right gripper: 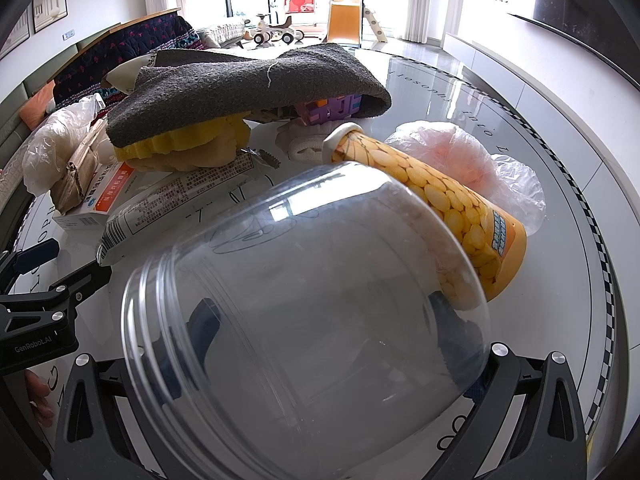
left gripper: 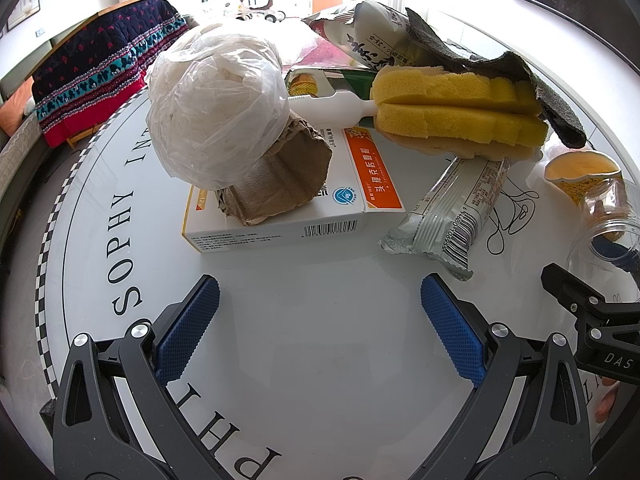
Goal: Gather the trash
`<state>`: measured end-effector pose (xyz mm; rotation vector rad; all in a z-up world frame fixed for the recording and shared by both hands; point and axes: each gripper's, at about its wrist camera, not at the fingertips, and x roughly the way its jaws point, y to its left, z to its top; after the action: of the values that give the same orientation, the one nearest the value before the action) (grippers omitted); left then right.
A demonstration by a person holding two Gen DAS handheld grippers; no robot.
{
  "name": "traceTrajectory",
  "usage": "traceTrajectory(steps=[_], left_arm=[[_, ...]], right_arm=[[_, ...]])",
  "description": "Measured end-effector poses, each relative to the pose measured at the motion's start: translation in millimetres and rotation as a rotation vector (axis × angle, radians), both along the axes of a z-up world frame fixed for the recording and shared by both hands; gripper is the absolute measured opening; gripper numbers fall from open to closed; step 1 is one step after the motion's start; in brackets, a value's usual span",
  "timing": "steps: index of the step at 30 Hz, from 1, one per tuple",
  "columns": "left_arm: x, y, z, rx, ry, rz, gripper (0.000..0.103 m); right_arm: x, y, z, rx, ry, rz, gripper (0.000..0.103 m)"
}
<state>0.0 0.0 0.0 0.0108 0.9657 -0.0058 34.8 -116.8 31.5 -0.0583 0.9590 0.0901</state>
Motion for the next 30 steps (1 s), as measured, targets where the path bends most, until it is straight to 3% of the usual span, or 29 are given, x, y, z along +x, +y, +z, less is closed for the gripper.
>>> traceTrajectory(steps=[10,15,22,30], left_arm=[[-1,0,0,0.001,0.004,-0.01,0.097],[-19,18,3,-0.101,-0.012,0.005,0.097],[-42,25,22,-0.068,-0.074,-0.004,0.097],[-58,38,44,-0.139,-0.099,0.005,0.097]], right_arm=[[-4,-4,-1,0.0,0.0,0.001,0.101],[-13,-9,1,0.031,0.016,0.019,0.101],[-44,-9,29,0.065,-0.009,0.085,0.101],[-63,-13,56,0.052,-0.05,0.124,0.101]])
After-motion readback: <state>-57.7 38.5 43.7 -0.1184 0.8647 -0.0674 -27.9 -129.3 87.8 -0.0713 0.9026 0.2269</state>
